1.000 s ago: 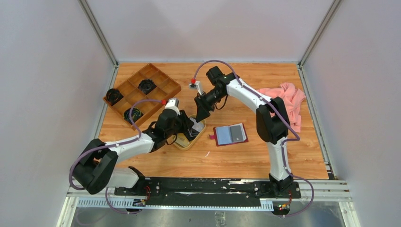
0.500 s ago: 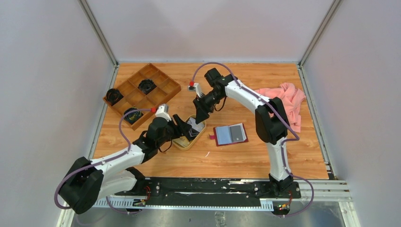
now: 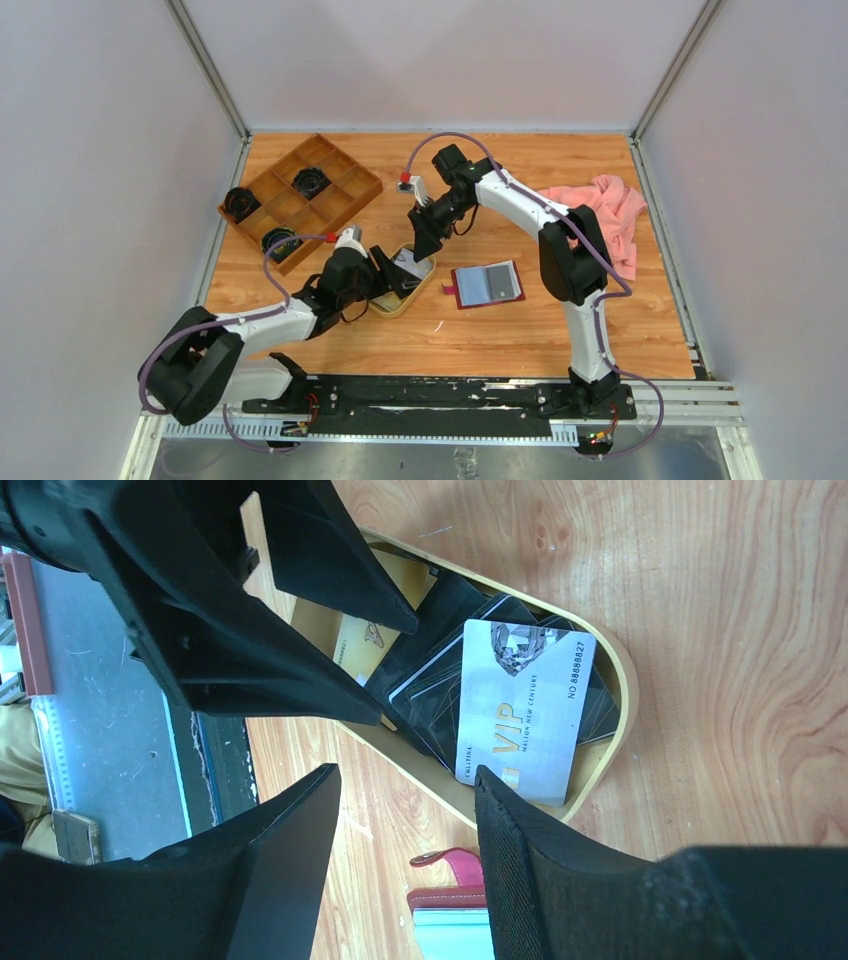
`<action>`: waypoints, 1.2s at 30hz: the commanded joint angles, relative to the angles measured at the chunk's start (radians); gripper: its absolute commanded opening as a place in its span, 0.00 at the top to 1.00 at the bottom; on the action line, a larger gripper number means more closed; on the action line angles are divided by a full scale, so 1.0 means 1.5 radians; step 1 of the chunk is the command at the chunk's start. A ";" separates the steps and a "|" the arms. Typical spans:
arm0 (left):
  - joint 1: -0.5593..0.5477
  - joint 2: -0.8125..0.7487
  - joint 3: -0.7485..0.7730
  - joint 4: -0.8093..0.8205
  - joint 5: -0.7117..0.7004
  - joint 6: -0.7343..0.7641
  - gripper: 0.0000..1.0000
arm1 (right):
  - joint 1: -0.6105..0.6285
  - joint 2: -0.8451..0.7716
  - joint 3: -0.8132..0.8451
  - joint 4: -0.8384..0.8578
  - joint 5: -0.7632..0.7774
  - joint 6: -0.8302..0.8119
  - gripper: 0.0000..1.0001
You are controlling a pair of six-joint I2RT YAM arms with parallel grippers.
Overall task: Put the credit cards into the card holder
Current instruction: Pick up the credit card from the storage box.
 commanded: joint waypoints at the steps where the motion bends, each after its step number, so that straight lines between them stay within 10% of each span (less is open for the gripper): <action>1: 0.005 0.052 0.005 0.061 0.016 -0.019 0.42 | 0.006 0.013 -0.011 -0.003 -0.006 0.004 0.44; 15: 0.025 0.185 -0.022 0.279 0.064 -0.081 0.45 | 0.005 0.014 -0.012 -0.003 -0.014 0.002 0.45; 24: 0.061 0.336 -0.078 0.607 0.138 -0.191 0.53 | 0.001 0.009 -0.012 -0.003 -0.018 0.003 0.45; 36: 0.061 0.212 -0.082 0.473 0.128 -0.159 0.55 | -0.003 0.009 -0.012 -0.003 -0.020 0.003 0.45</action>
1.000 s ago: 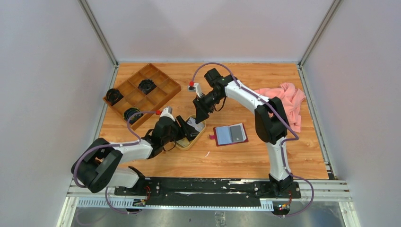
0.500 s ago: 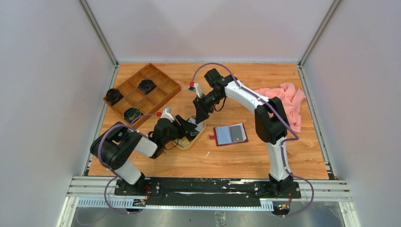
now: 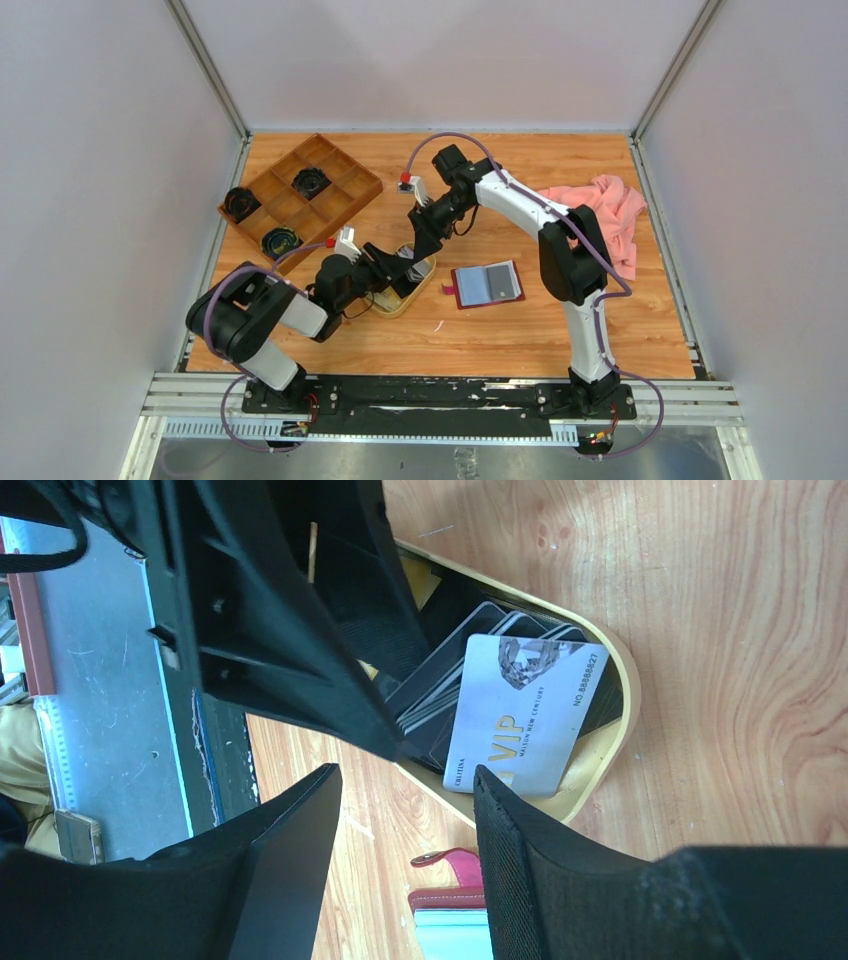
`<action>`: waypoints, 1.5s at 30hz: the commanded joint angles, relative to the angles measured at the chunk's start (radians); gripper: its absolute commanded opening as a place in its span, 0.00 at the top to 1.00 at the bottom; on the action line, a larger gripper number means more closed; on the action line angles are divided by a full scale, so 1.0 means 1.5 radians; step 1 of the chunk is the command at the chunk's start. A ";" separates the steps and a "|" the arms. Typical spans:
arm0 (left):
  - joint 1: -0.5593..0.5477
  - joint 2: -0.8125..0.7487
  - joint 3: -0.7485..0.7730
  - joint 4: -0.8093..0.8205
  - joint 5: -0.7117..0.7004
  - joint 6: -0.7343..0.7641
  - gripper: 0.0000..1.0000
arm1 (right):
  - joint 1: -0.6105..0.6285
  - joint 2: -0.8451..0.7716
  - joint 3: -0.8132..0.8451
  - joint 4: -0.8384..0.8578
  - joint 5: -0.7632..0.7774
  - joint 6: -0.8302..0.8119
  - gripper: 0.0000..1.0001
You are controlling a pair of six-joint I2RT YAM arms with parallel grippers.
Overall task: Put the credit cards into the card holder
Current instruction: Pick up the credit card from the storage box.
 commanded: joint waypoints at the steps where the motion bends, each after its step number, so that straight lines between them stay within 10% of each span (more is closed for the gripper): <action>1: 0.005 -0.072 -0.002 -0.075 -0.008 0.034 0.55 | -0.004 0.009 -0.010 -0.005 -0.018 0.000 0.45; 20: 0.007 0.006 -0.008 -0.010 -0.005 0.019 0.69 | -0.006 0.009 -0.010 -0.005 -0.021 0.000 0.45; 29: 0.011 0.023 0.026 -0.048 0.017 0.042 0.45 | -0.006 0.009 -0.010 -0.005 -0.025 0.001 0.45; 45: 0.013 0.059 0.022 -0.001 0.006 0.014 0.55 | -0.007 0.007 -0.011 -0.004 -0.026 0.001 0.45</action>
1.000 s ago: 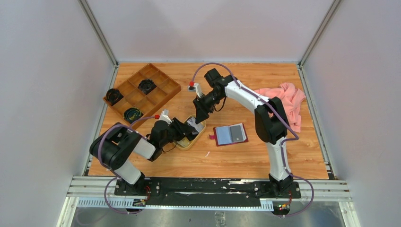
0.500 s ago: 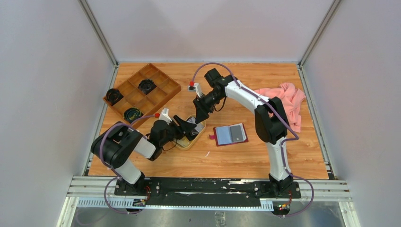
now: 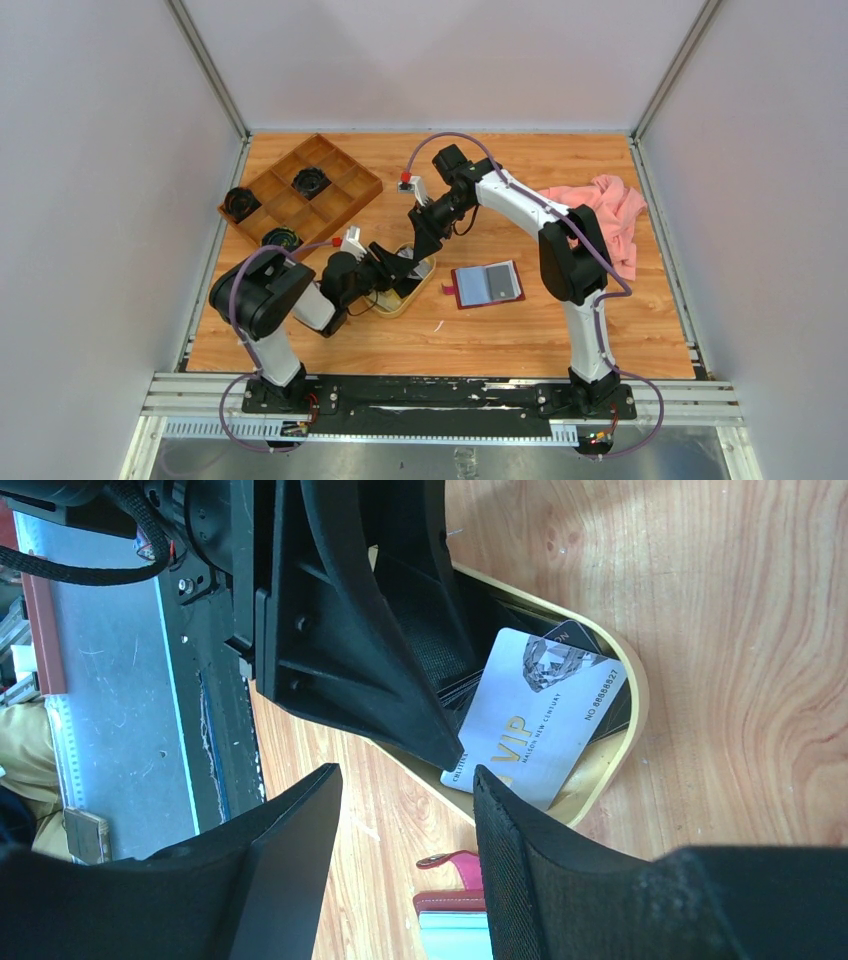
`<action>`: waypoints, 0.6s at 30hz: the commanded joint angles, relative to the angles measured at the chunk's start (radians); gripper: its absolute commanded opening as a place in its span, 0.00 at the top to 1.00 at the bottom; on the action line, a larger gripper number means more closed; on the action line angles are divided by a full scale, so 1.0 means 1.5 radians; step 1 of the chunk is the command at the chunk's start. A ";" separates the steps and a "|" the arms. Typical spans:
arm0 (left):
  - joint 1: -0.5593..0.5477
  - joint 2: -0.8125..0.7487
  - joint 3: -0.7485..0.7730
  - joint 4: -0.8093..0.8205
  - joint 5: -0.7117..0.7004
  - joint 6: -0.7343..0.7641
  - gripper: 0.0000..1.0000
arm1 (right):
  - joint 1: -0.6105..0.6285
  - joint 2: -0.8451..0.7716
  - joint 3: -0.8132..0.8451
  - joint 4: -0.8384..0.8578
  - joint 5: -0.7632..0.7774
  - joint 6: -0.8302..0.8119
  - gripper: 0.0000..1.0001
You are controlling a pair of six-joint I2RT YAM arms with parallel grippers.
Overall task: Put the credit cards into the card holder
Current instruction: Pick up the credit card from the storage box.
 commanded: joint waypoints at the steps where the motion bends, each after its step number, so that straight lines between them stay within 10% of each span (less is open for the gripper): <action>1: 0.006 -0.058 -0.010 -0.085 -0.024 0.017 0.54 | -0.006 0.007 -0.011 -0.005 -0.015 0.000 0.45; 18: 0.006 -0.064 0.038 -0.223 -0.020 0.017 0.51 | -0.006 0.011 -0.011 -0.004 -0.019 0.000 0.45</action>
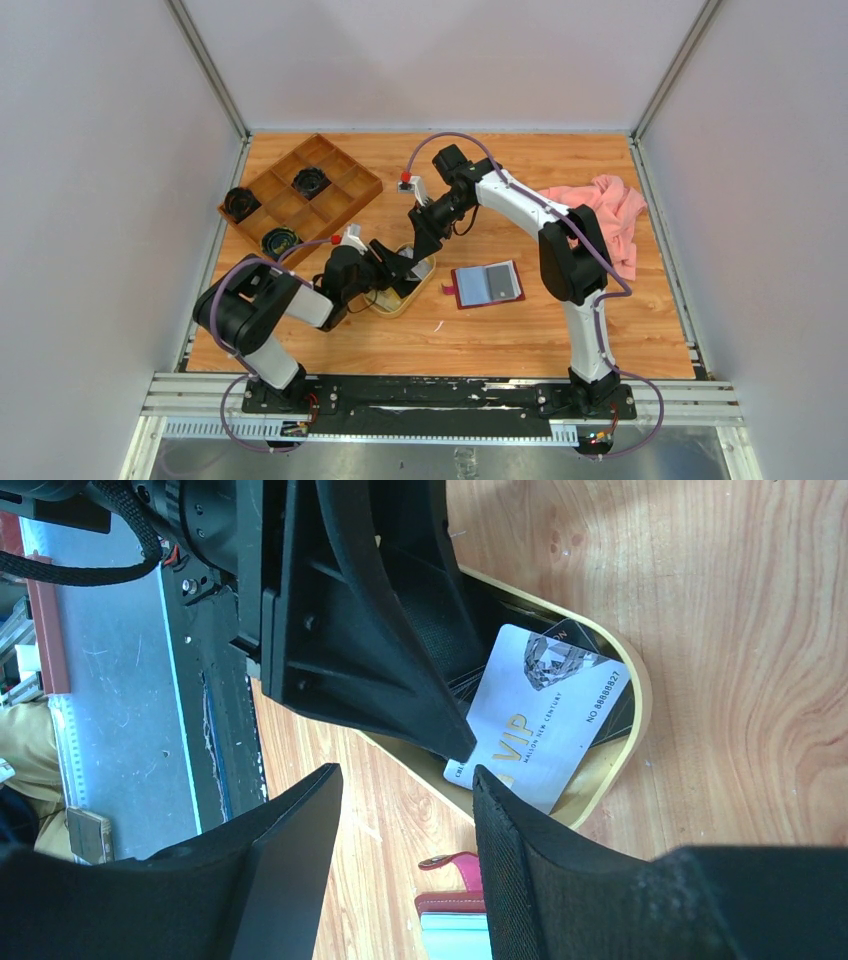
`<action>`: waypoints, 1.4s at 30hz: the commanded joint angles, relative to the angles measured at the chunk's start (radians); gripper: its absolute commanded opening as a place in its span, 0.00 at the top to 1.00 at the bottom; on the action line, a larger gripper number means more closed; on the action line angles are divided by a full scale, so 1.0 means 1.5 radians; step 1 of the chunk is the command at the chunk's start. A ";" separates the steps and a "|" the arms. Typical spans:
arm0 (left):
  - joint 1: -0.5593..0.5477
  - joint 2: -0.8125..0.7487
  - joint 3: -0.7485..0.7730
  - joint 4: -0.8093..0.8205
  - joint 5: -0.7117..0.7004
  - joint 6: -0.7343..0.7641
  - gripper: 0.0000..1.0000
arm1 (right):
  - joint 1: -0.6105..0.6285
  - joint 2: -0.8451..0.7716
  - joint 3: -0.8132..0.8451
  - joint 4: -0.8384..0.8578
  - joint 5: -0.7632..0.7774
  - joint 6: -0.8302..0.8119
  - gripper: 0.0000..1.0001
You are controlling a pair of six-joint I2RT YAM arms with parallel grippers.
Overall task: Put the credit cards into the card holder
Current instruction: Pick up the credit card from the storage box.
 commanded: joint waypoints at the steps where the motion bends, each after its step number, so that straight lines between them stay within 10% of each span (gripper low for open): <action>1: 0.005 0.039 0.032 -0.043 0.006 -0.003 0.51 | -0.006 0.011 -0.011 -0.004 -0.014 0.000 0.45; 42: 0.002 -0.122 0.060 -0.252 -0.030 0.023 0.63 | -0.006 0.016 -0.010 -0.004 -0.017 0.001 0.46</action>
